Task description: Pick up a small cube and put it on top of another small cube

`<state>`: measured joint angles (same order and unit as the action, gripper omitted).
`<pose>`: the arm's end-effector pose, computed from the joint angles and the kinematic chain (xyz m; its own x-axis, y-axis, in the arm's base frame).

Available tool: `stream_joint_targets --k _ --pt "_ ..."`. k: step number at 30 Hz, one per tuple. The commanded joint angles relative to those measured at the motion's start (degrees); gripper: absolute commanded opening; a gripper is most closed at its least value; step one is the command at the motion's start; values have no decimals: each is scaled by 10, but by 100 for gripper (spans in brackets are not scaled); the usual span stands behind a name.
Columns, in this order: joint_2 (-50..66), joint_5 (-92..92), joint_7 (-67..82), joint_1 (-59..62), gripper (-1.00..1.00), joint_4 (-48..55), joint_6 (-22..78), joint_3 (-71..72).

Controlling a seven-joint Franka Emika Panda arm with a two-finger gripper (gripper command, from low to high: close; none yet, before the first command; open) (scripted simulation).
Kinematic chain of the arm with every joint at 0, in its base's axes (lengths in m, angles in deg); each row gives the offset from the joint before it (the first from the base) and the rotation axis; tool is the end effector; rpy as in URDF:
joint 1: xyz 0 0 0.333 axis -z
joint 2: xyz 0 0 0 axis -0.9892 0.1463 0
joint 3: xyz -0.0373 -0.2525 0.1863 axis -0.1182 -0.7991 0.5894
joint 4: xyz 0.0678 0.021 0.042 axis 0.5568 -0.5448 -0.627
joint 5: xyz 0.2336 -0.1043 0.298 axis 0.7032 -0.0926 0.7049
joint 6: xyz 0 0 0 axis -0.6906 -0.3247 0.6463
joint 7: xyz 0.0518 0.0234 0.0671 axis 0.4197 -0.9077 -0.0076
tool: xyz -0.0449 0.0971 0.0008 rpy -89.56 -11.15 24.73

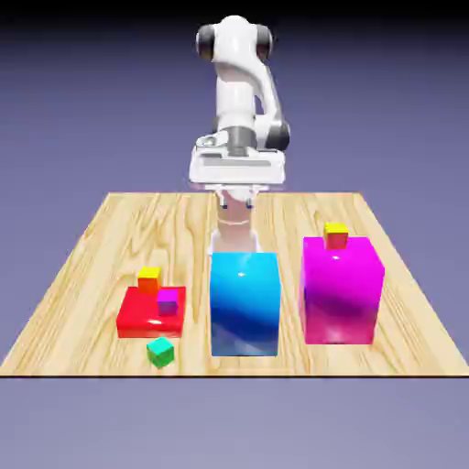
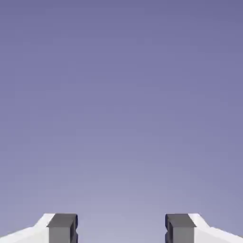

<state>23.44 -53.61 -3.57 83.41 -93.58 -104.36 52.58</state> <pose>0.3982 0.0008 0.4509 0.5460 -0.6489 0.5300 -0.4825 -0.7607 -0.4342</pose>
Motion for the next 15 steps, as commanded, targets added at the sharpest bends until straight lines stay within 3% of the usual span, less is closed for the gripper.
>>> stream_joint_targets --k 1,15 --pt "16 -16 0 21 0 13 13 15" --pt "246 -243 -5 311 0 197 191 223"
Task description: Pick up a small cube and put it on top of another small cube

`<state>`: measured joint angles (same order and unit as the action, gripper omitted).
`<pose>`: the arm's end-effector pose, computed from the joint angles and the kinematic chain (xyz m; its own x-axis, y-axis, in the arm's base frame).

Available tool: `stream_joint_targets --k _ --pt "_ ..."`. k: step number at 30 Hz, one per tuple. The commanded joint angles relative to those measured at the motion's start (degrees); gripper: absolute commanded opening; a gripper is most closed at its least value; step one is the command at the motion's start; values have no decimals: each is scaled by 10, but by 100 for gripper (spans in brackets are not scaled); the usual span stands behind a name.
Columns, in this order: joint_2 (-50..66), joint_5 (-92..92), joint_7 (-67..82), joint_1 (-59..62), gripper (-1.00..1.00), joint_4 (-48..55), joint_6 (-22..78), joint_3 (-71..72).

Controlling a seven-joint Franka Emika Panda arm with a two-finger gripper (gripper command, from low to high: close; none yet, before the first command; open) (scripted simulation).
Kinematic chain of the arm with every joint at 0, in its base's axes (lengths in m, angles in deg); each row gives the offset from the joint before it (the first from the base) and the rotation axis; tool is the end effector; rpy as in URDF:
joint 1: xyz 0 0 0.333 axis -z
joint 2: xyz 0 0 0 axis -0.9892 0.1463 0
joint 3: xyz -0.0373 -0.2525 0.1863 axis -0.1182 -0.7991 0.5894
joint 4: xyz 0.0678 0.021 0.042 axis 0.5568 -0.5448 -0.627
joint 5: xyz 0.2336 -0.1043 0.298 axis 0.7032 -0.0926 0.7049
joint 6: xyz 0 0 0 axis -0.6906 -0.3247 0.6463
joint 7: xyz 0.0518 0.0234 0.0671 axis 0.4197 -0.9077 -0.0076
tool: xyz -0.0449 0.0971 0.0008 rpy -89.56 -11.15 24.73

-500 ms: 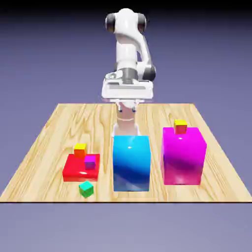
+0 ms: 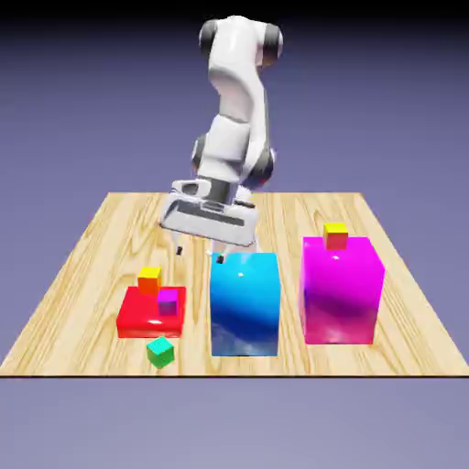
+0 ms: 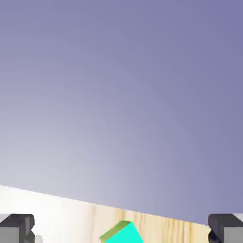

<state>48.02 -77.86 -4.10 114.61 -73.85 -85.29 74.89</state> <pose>0.4959 -0.0651 0.3693 0.7959 -0.4421 0.4136 -0.5187 -0.8503 0.0892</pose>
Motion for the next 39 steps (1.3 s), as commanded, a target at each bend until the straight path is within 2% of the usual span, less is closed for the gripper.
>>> stream_joint_targets --k 1,13,23,26,31,32,37,39 --pt "17 -15 2 20 0 12 13 15" --pt "243 -179 52 269 0 141 159 189" --pt "450 -257 210 423 0 156 224 318" --pt "451 -280 222 420 0 148 211 326" --pt "527 -369 172 360 0 175 170 239" --pt "527 -369 172 360 -100 175 170 239" --pt "455 -285 219 417 -100 149 209 322" --pt "419 -251 193 404 -100 139 226 309"
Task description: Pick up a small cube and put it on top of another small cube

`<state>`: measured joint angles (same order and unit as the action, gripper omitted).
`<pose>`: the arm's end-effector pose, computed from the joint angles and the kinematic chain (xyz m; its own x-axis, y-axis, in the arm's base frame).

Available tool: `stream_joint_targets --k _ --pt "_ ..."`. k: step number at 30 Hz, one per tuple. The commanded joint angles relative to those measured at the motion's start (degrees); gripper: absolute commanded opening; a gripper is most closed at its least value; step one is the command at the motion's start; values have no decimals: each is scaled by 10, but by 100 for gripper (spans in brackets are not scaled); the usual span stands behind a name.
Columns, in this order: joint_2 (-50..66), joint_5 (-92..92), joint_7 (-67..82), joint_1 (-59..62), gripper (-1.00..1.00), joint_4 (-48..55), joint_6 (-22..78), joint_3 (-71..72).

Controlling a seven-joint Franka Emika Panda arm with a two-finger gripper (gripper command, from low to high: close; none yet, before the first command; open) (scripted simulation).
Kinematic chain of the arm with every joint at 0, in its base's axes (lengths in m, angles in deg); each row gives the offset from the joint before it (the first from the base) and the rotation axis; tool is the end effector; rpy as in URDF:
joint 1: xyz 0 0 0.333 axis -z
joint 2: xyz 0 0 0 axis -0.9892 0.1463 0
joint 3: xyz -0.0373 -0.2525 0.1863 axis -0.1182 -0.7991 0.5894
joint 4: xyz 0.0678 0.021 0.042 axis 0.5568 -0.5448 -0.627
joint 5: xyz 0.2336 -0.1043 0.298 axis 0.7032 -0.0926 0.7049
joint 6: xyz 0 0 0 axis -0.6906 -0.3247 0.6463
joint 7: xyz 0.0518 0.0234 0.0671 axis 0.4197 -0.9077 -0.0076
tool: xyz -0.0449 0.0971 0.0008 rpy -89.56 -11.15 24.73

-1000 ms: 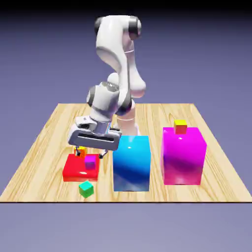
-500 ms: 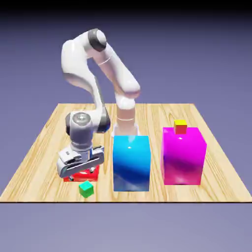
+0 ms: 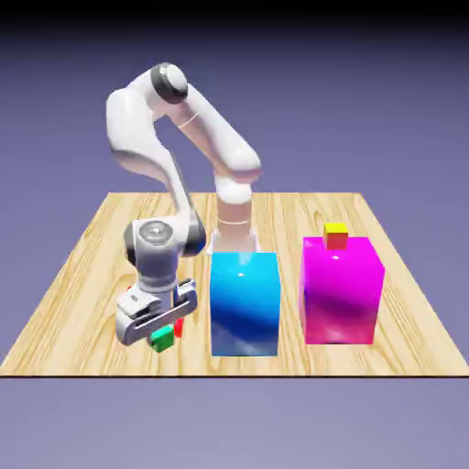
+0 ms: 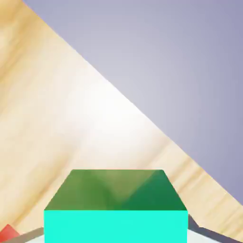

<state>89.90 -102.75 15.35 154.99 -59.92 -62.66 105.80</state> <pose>0.5024 -0.1666 0.1930 0.9873 -0.1181 -0.1067 -0.1079 -0.9895 0.0966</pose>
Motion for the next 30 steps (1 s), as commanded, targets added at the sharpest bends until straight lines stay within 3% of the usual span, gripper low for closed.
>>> stream_joint_targets --k 1,12,30 --pt "-15 19 -24 -10 -100 -3 1 -21" --pt "-176 248 -272 -127 -100 -44 18 -249" --pt "-528 542 -707 -385 -100 -300 -55 -623"
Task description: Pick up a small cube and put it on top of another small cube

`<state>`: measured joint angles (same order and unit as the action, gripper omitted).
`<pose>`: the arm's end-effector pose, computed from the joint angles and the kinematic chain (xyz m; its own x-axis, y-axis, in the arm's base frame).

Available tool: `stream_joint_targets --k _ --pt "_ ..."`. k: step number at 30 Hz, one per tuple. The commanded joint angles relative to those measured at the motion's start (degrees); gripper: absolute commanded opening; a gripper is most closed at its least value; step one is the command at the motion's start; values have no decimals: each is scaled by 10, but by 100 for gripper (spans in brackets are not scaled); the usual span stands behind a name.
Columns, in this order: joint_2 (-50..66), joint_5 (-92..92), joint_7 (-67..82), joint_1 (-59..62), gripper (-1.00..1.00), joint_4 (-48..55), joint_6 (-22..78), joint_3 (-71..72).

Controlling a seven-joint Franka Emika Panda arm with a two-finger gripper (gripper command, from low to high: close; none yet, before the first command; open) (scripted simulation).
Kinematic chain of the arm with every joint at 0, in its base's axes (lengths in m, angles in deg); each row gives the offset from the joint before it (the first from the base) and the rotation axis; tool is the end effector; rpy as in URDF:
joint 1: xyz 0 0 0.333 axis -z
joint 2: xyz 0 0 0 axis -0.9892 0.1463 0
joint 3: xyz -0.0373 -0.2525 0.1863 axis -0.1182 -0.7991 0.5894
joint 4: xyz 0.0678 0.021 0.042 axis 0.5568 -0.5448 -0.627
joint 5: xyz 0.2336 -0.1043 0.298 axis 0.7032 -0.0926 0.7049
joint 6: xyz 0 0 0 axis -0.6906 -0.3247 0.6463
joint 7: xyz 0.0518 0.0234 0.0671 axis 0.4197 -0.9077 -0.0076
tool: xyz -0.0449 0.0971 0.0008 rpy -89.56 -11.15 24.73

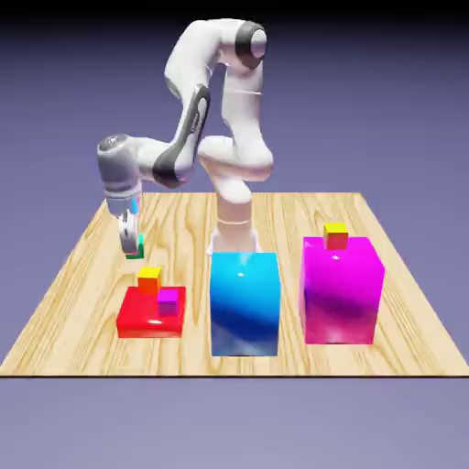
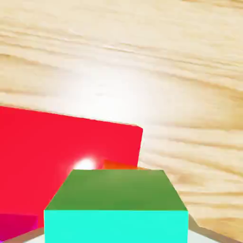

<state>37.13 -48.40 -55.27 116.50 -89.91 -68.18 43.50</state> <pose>0.2860 -0.2557 0.3104 -0.7499 -0.6572 -0.0764 -0.6614 0.7475 0.0619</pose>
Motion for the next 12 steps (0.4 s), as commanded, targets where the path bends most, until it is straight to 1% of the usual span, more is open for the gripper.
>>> stream_joint_targets --k 1,3,9,10,11,12 --pt "-12 -5 -6 -8 -100 -18 -5 0" --pt "-14 -11 -3 -9 -100 -24 -7 4" --pt "100 30 27 -18 -100 -49 -145 7" --pt "100 30 27 -18 100 -49 -145 7" --pt "100 30 27 -18 100 -49 -145 7" --pt "80 23 22 -17 100 -45 -121 7"
